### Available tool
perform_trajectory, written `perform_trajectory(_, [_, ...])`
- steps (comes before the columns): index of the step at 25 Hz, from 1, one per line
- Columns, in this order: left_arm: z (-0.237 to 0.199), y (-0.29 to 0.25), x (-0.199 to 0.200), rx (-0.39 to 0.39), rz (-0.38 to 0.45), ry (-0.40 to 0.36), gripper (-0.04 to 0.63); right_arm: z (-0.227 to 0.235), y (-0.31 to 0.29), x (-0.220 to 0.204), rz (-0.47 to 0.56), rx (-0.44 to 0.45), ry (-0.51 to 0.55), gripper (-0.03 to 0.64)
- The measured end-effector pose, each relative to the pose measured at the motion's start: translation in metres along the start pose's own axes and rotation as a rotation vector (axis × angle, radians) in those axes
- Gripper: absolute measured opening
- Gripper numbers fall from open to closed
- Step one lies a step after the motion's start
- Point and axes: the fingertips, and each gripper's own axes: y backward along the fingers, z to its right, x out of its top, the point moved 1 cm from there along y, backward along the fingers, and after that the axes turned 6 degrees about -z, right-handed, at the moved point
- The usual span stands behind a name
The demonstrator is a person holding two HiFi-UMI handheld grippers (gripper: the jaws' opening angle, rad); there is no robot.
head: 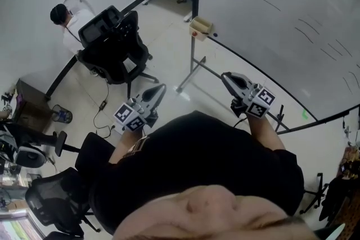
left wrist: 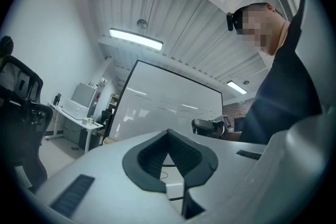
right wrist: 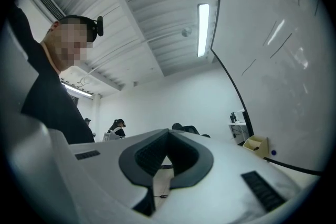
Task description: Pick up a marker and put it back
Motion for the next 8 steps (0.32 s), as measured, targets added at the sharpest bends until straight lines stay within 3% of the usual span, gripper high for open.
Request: perform_trajectory(8, [-0.0040,-0.0037,0.0049,-0.021,0.003,-0.020,0.003,0.0022,-0.0042,0.0022,0.006,-0.002,0.009,0.002])
